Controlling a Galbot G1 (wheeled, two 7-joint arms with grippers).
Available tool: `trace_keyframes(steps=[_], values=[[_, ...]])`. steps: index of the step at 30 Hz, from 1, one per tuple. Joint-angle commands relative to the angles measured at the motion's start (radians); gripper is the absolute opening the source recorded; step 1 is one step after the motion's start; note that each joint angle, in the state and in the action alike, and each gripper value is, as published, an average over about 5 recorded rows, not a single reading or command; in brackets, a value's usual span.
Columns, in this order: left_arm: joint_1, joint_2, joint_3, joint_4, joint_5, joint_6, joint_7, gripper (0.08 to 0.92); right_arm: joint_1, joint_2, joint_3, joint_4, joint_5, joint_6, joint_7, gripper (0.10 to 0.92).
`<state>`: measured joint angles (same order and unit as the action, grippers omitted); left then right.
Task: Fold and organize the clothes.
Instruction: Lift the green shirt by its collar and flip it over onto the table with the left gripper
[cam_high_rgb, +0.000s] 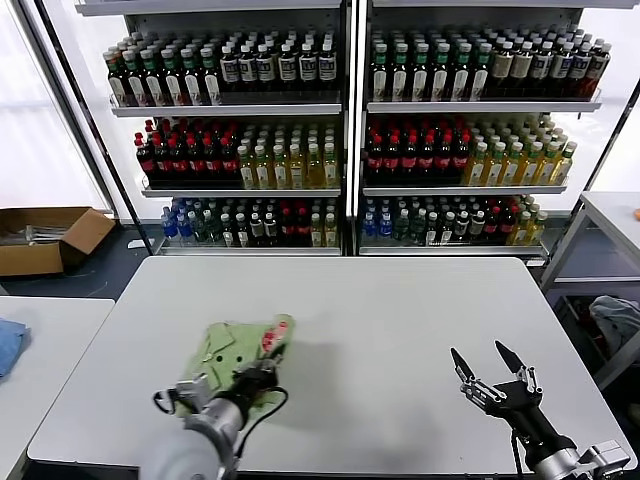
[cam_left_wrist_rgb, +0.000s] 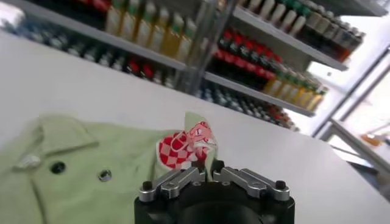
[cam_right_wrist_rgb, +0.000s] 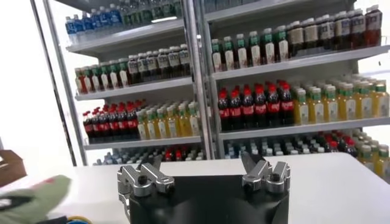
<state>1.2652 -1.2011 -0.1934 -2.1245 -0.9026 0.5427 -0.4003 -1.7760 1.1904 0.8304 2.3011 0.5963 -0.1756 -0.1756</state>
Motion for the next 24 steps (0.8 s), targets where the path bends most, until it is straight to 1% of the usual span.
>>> trace_keyframes(steps=[1,7,9,12,15,18,21,24], values=[[-0.210,-0.158,0.253,0.249,-0.040,-0.008,-0.051,0.114,-0.018,0.002,0.023,0.016,-0.002,-0.008,0.002,0.823],[-0.274,-0.173,0.228,0.299,-0.071,-0.071,-0.056,0.114,0.010,-0.003,-0.033,0.008,-0.019,-0.041,0.014,0.823],[-0.277,-0.165,0.222,0.288,-0.089,-0.085,-0.051,0.114,0.032,-0.008,-0.054,-0.007,-0.019,-0.066,0.030,0.823],[-0.254,-0.137,0.201,0.246,-0.094,-0.100,-0.027,0.144,0.077,-0.022,-0.095,-0.044,-0.010,-0.107,0.060,0.823],[-0.214,-0.096,0.159,0.181,-0.098,-0.107,0.000,0.219,0.133,-0.040,-0.153,-0.077,0.024,-0.154,0.088,0.823],[-0.170,-0.037,0.108,0.088,-0.114,-0.105,0.014,0.306,0.208,-0.054,-0.239,-0.112,0.058,-0.221,0.125,0.823],[-0.129,0.035,0.046,-0.002,-0.132,-0.102,0.029,0.392,0.305,-0.057,-0.364,-0.156,0.054,-0.281,0.170,0.823],[-0.084,0.096,-0.037,-0.063,-0.140,-0.098,0.049,0.479,0.414,-0.047,-0.502,-0.207,0.031,-0.323,0.200,0.823]])
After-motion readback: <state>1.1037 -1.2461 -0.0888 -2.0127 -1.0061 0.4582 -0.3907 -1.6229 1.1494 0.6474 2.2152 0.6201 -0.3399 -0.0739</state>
